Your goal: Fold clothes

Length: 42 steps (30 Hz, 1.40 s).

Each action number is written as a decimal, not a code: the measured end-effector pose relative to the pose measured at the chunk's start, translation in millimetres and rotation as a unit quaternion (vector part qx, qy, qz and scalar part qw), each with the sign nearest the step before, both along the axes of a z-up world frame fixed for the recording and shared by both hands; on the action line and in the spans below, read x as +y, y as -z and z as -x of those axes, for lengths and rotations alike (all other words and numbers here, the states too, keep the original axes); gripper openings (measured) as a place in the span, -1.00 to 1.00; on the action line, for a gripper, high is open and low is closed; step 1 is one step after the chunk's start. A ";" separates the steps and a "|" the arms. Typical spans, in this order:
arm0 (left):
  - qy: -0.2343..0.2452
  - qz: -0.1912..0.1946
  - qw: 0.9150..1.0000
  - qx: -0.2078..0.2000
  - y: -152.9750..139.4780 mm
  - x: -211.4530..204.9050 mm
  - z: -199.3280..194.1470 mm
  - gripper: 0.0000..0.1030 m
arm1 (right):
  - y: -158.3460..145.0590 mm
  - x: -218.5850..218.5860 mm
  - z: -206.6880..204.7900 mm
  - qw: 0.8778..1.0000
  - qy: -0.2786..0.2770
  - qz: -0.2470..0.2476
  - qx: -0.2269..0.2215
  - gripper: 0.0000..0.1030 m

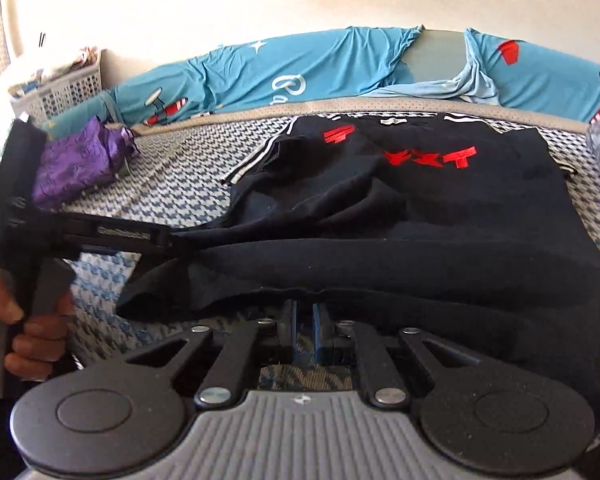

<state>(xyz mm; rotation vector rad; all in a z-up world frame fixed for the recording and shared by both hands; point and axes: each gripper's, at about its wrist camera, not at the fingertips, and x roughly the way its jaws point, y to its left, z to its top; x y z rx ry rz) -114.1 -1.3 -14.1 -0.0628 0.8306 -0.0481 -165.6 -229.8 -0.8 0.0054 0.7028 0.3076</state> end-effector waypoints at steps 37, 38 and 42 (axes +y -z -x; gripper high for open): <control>0.047 0.013 0.998 0.045 15.6 -11.4 -34.9 1.00 | 12.5 61.1 3.2 0.979 -0.149 0.129 -0.044 -0.31; 0.046 0.014 0.998 0.046 15.3 -11.3 -35.7 1.00 | 15.3 64.9 4.2 0.976 -0.155 0.147 -0.051 -0.31; 0.045 0.016 0.998 0.049 14.9 -10.6 -36.4 1.00 | 23.6 77.9 5.3 0.957 -0.182 0.209 -0.090 -0.30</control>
